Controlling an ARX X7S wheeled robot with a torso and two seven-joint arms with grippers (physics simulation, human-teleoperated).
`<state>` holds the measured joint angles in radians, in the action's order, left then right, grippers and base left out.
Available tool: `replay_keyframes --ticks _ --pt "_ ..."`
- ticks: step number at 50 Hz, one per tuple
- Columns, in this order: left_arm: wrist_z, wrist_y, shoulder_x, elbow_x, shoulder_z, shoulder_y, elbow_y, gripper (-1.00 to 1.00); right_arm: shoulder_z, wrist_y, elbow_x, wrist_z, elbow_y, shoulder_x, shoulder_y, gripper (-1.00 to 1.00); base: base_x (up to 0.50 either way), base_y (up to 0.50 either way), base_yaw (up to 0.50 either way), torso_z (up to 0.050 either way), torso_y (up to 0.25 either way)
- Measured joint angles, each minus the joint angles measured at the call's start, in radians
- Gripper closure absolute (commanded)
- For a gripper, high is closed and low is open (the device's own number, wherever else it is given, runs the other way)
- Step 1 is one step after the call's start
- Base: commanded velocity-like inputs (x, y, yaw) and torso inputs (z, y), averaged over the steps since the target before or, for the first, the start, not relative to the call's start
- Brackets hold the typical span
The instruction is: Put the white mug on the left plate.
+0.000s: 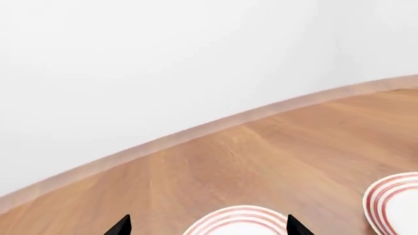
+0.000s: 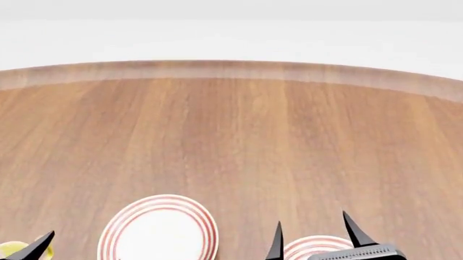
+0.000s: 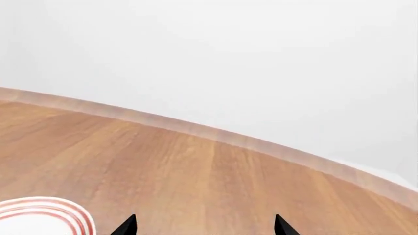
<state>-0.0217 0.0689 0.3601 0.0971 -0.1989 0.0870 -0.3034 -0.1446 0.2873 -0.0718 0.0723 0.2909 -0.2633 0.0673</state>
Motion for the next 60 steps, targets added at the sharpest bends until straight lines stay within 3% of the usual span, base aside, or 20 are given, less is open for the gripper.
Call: replay_keyframes --ticks 31,49,60 --pt "-0.15 -0.393 0.217 0.05 0.071 0.376 -0.067 -1.0 -0.016 -0.007 -0.005 0.016 -0.005 -0.008 -0.002 -1.0 0.0 0.0 0.0 0.0 0.0" --pt "-0.187 -0.598 0.276 0.01 0.086 0.586 -0.055 -1.0 -0.03 0.002 -0.009 0.021 -0.001 -0.01 0.01 -1.0 0.0 0.0 0.0 0.0 0.0" --pt "-0.199 -0.67 0.281 -0.034 0.065 0.629 0.008 -1.0 -0.035 0.007 -0.013 0.025 0.001 -0.012 0.016 -1.0 0.0 0.0 0.0 0.0 0.0"
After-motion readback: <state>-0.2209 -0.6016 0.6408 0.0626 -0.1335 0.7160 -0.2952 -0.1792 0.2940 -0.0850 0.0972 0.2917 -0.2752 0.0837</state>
